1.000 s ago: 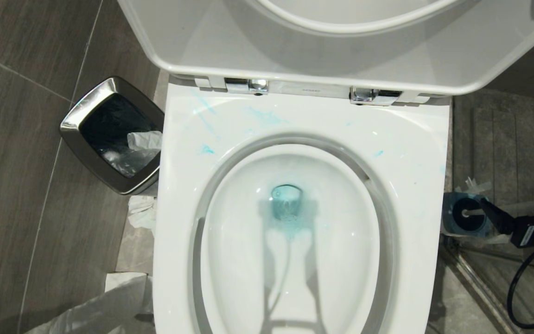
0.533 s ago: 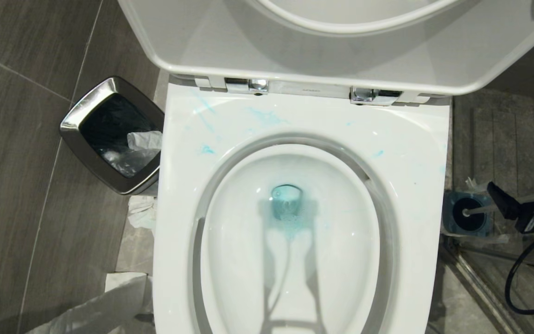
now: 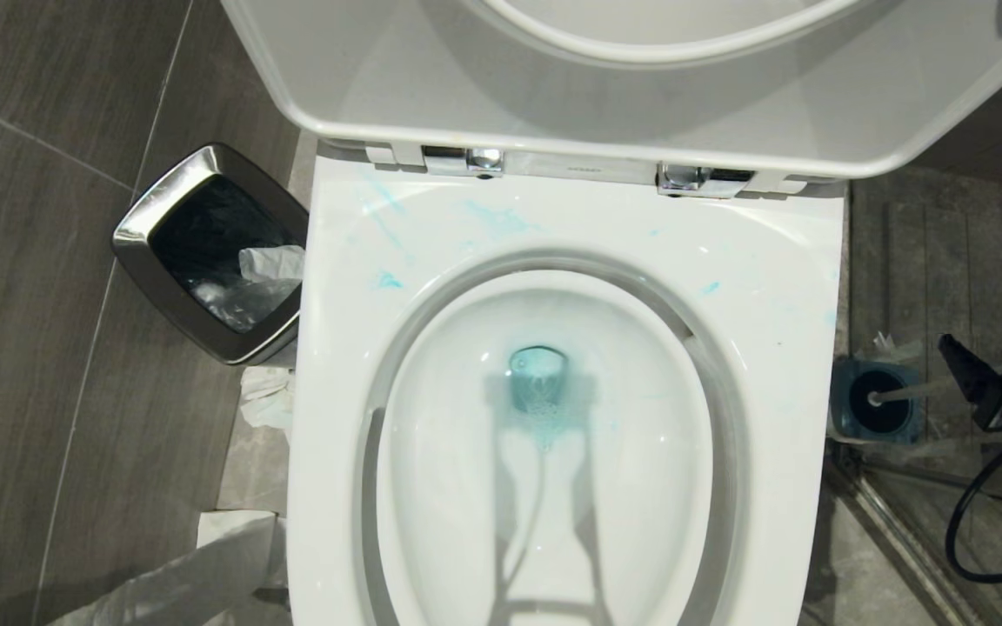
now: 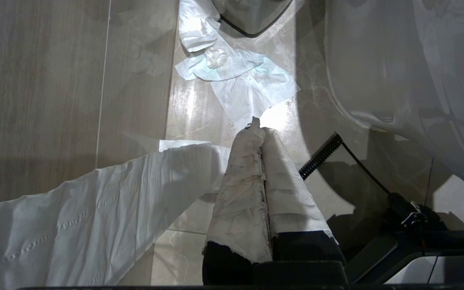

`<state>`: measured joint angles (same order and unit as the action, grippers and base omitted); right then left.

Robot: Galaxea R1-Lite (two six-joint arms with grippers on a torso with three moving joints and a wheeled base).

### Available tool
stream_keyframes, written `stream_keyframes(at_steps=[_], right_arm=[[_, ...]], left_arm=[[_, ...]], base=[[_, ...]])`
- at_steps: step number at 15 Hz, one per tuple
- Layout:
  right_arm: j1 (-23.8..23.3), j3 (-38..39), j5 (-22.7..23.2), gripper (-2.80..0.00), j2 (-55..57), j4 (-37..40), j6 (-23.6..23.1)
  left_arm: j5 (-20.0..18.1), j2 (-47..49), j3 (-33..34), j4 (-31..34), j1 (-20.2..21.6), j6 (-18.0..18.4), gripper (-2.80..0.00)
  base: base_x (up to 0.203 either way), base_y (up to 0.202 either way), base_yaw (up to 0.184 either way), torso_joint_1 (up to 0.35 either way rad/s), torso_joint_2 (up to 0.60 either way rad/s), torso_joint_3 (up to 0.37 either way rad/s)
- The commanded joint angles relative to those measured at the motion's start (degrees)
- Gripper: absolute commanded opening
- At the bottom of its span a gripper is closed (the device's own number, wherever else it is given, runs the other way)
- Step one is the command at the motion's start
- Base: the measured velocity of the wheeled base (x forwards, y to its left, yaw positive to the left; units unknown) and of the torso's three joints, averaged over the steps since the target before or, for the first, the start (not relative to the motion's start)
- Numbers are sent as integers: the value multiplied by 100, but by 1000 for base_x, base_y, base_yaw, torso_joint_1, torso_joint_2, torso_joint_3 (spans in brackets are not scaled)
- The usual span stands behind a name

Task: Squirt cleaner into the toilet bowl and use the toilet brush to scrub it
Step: Scrub the toilet bowl

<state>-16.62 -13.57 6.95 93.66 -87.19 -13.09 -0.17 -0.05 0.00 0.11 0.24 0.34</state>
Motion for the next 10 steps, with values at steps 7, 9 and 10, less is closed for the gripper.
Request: stream_keyframes(at_steps=[7, 9, 10], right_arm=[[0, 232, 8, -280, -12, -48, 0], [9, 260, 8, -280, -14, -48, -16], [1, 307, 8, -280, -23, -48, -17]], left_arm=[[0, 5, 9, -2, 2, 1, -280], [0, 5, 9, -2, 2, 1, -280], [0, 5, 9, -2, 2, 1, -280]], base=[[0, 0, 0, 0, 0, 0], [0, 0, 0, 0, 0, 0], [0, 0, 0, 0, 0, 0]])
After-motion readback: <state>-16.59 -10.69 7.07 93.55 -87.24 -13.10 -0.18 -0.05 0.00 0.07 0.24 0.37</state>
